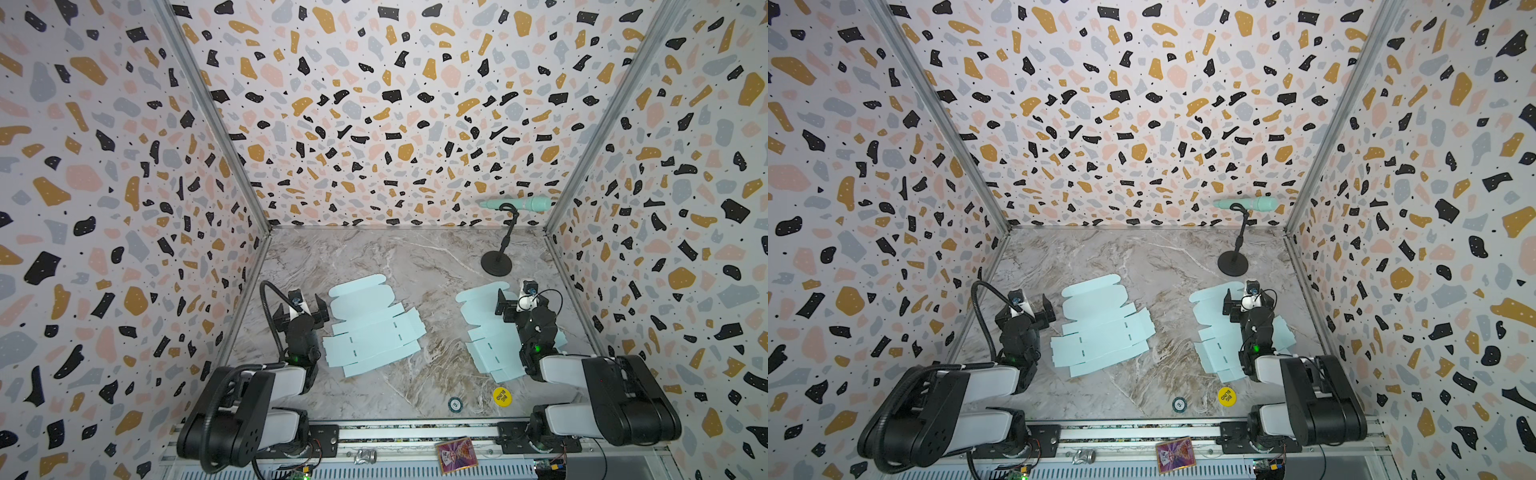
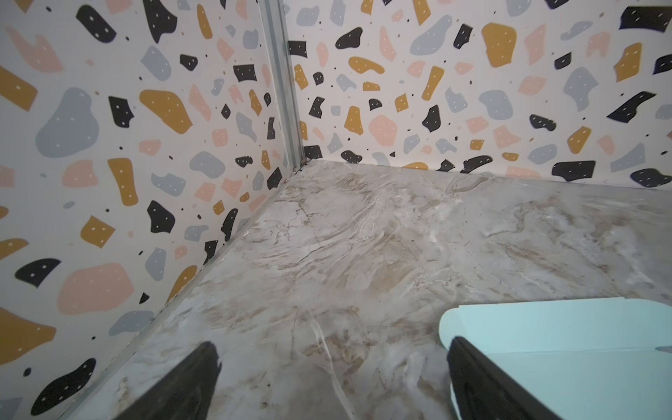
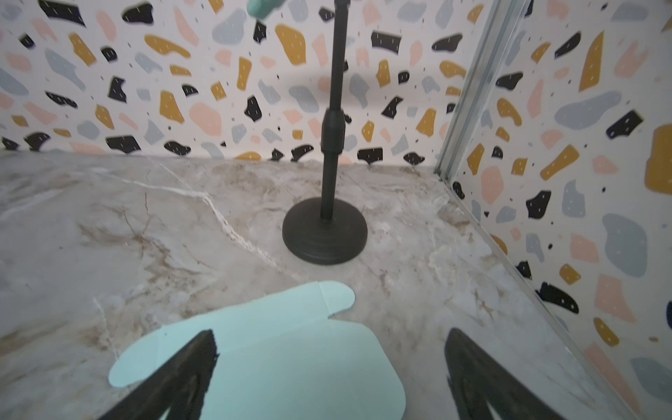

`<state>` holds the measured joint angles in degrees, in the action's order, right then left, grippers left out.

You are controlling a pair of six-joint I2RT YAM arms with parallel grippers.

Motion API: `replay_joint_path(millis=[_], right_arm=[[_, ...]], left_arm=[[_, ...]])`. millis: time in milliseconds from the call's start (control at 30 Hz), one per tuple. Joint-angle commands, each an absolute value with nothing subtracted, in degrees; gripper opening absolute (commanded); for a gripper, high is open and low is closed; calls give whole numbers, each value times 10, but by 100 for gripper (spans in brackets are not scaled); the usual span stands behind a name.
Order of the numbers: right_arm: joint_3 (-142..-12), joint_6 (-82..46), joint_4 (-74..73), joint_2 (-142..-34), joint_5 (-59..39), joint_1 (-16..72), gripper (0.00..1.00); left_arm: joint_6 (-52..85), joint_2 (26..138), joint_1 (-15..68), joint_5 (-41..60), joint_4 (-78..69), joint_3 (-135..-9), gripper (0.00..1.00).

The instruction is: Fold the paper box

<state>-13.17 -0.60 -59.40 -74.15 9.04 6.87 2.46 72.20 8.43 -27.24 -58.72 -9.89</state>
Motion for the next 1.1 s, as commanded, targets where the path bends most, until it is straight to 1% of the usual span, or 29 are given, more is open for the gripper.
replay_joint_path(millis=[0,67,133,233,300,333,400,467,567,667,800,1067], right_arm=[[-168,-24,-482,-677,124,90,99],[-204,-61,-381,-648,159,118,99],[-264,-137,-243,-633,197,156,99],[-332,-197,-95,-639,201,232,99],[-363,-219,-32,-648,177,291,99],[-374,-237,-5,-653,169,319,99],[-383,-281,31,-659,113,372,99],[-378,-328,48,-657,59,417,99],[-361,-380,54,-653,16,493,99],[-332,-411,20,-660,-36,530,99],[-295,-422,-39,-679,-77,537,99],[-243,-428,-109,-666,-115,527,99]], left_arm=[[29,660,87,-251,-490,-136,100],[58,614,87,-236,-398,-168,100],[112,579,88,-204,-308,-210,100],[284,560,88,-152,-166,-280,100],[328,577,89,-64,-88,-314,100],[334,590,91,-35,-57,-327,100],[318,611,110,31,-24,-344,100],[298,617,142,45,22,-360,100],[279,627,186,68,79,-371,100],[267,638,221,61,106,-356,100],[278,657,242,71,76,-310,100],[339,706,335,31,7,-253,100]])
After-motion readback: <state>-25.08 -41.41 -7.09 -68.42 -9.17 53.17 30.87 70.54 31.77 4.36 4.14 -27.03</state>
